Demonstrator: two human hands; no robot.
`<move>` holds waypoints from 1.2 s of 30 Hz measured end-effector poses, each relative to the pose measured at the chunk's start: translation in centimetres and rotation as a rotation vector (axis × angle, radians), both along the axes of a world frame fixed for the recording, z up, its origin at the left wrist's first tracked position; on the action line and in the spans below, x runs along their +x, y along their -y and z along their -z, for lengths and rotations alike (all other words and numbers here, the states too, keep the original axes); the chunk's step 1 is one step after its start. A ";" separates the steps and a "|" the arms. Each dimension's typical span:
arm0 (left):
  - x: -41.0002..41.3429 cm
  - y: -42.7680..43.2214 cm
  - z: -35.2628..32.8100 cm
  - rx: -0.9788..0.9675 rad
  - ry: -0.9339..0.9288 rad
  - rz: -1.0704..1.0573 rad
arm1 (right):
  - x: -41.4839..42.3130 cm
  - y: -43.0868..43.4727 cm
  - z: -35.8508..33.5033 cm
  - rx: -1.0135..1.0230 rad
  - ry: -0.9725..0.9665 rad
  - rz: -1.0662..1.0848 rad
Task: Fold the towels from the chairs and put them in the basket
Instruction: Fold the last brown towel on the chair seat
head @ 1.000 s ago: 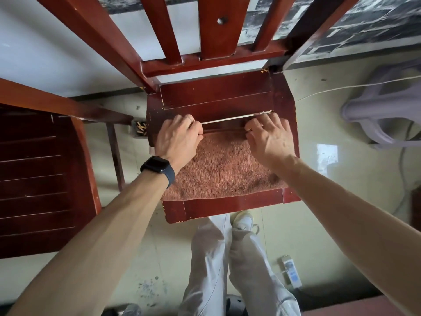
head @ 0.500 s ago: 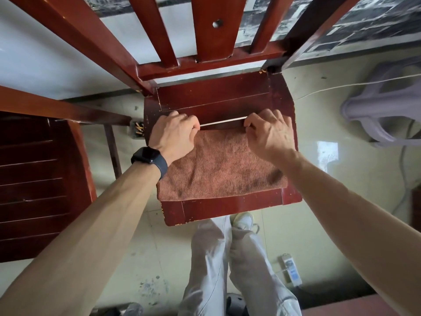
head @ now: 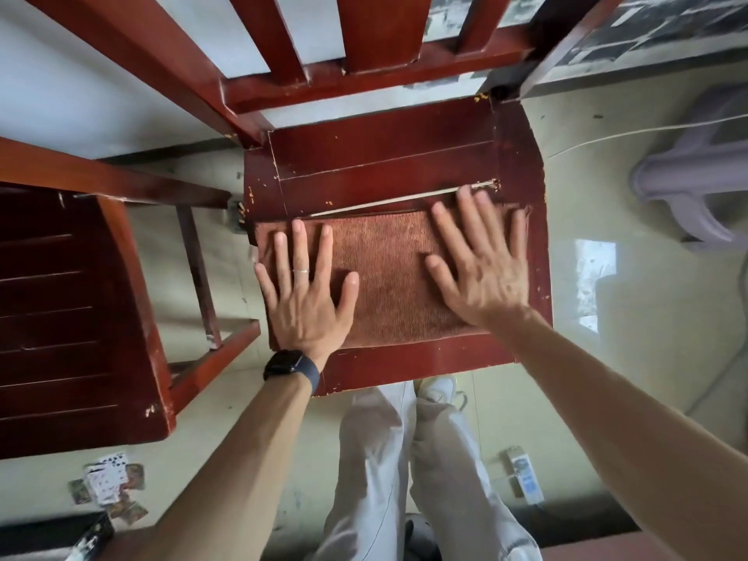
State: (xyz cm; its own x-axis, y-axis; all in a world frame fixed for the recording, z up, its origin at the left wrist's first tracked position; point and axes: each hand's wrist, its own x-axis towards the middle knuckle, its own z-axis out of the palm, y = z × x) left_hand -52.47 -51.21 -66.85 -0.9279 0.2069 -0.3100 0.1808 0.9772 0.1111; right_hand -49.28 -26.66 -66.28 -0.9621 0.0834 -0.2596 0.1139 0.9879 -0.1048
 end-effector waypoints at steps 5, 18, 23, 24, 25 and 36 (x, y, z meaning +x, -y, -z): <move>-0.8 0.2 0.4 -0.027 -0.024 0.040 | 1.4 -2.7 0.3 -0.011 0.077 0.239; -3.8 -12.5 -4.6 0.153 -0.033 0.155 | 12.8 2.2 -5.9 -0.189 0.324 0.616; 7.1 -9.1 -5.8 0.460 -0.042 -0.654 | 11.5 0.0 -5.8 -0.449 0.432 0.826; 9.1 -8.2 -5.8 0.495 0.066 -0.762 | 11.2 -0.5 -5.5 -0.474 0.436 0.825; 10.8 -7.5 -5.8 0.526 0.190 -0.844 | 11.0 -0.9 -5.3 -0.489 0.444 0.833; 15.5 -4.8 -4.3 0.762 0.637 -1.172 | 11.8 -1.4 -5.6 -0.706 0.436 1.003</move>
